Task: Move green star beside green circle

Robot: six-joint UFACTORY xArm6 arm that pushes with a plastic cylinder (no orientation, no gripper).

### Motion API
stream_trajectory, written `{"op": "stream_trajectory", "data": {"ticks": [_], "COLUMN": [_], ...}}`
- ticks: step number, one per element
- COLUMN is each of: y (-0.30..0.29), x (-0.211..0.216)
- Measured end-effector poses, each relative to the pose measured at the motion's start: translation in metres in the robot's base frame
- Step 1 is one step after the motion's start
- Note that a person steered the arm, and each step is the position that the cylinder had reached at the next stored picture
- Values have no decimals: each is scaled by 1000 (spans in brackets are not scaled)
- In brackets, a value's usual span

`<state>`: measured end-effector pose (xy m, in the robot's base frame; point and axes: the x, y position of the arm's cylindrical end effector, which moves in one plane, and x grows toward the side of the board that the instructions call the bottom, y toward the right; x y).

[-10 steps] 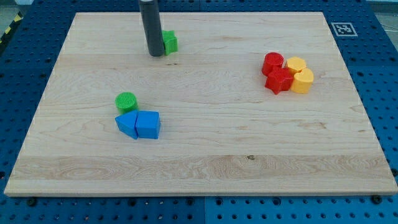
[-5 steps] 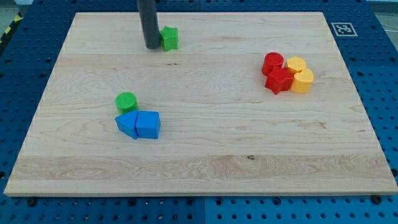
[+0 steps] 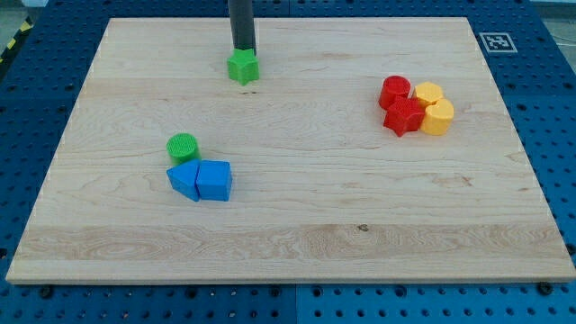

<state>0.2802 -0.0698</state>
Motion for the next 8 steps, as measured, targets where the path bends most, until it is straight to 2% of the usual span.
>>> {"op": "stream_trajectory", "data": {"ticks": [2, 4, 8], "y": [7, 7, 7], "x": [25, 27, 58]}}
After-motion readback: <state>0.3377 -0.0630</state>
